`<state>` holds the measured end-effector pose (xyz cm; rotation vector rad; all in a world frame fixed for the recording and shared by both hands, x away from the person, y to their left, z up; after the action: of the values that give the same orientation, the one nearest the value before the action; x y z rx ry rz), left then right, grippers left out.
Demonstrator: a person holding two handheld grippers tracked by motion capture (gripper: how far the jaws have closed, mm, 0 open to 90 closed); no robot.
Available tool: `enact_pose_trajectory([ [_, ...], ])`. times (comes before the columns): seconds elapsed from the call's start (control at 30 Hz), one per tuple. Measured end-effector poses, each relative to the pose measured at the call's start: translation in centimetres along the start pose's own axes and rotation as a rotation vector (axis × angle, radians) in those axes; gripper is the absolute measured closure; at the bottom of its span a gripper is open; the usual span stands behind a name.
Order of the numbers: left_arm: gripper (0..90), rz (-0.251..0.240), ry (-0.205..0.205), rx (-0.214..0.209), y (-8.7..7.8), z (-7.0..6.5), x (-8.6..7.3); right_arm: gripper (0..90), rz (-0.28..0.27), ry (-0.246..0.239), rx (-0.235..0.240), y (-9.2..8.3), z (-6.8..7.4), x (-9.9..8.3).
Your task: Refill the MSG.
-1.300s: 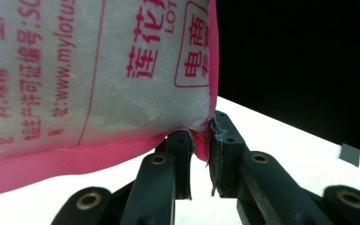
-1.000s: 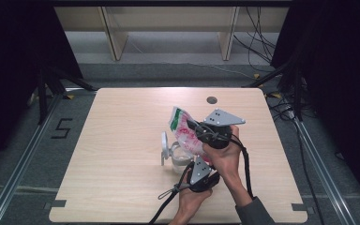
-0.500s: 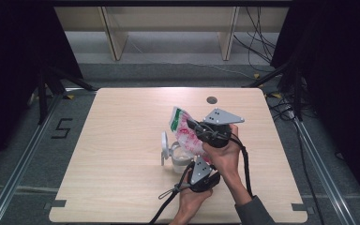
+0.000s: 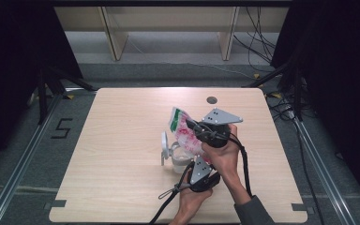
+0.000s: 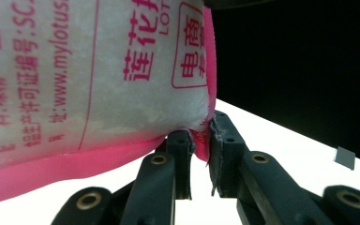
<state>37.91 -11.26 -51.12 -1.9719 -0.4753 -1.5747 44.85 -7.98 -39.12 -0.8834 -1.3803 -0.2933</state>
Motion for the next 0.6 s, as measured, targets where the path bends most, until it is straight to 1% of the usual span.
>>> enact_pose_trajectory([
  [0.03,79.4,-0.004,-0.003,-0.001,0.01,-0.01,0.03,90.0,0.010,0.010,0.014,-0.01,0.19,-0.08],
  [0.07,79.3,-0.005,-0.002,-0.001,0.00,-0.03,0.05,90.0,0.010,0.005,0.016,0.00,0.23,-0.06],
  [0.13,79.3,-0.006,-0.002,-0.002,-0.02,-0.04,0.07,90.0,0.009,0.004,0.014,0.03,0.29,-0.01],
  [0.17,79.3,-0.006,-0.004,0.000,-0.02,-0.02,0.06,90.0,0.011,-0.007,0.014,0.03,0.22,-0.01],
  [0.23,79.3,-0.006,-0.007,-0.003,0.01,-0.04,0.05,90.0,0.017,-0.011,0.010,0.06,0.19,-0.08],
  [0.27,79.3,-0.007,-0.007,-0.003,0.01,-0.06,0.05,90.0,0.022,0.000,0.011,0.08,0.27,-0.14],
  [0.3,79.3,-0.008,-0.008,-0.002,0.01,-0.08,0.05,90.0,0.009,-0.011,0.014,0.22,0.26,-0.07],
  [0.33,79.3,-0.006,-0.008,-0.002,0.00,-0.06,0.04,90.0,0.009,-0.012,0.025,0.30,0.30,-0.07],
  [0.37,79.3,-0.005,-0.008,-0.002,0.02,-0.04,0.04,90.0,0.016,-0.009,0.011,0.26,0.21,-0.12],
  [0.4,79.3,-0.004,-0.008,-0.009,0.06,-0.06,0.03,90.0,0.011,-0.006,0.005,0.32,0.18,-0.11],
  [0.47,79.3,-0.008,-0.009,-0.004,0.01,-0.06,0.07,90.0,0.018,-0.007,0.009,0.33,0.24,-0.16],
  [0.5,79.3,-0.008,-0.008,-0.003,-0.01,-0.06,0.08,90.0,0.010,-0.026,-0.001,0.36,0.06,-0.07],
  [0.53,79.3,-0.007,-0.008,-0.002,-0.01,-0.04,0.07,90.0,0.016,0.005,0.004,0.34,0.23,-0.15],
  [0.57,79.3,-0.005,-0.007,-0.002,0.00,-0.02,0.06,90.0,0.012,-0.001,0.005,0.41,0.24,-0.12],
  [0.6,79.3,-0.008,-0.011,-0.003,0.01,-0.03,0.09,90.0,0.014,0.003,0.006,0.40,0.28,-0.15],
])
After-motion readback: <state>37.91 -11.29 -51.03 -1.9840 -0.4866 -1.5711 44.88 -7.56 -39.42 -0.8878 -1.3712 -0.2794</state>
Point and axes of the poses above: each handheld gripper's, and its own axes: y roughly forward along the jaws, x roughly out of its top, z roughly to its left, the point moved 8 cm from there along y, roughly forward along the jaws, and after that the axes turned 2 degrees about z, right-handed, at the moved point
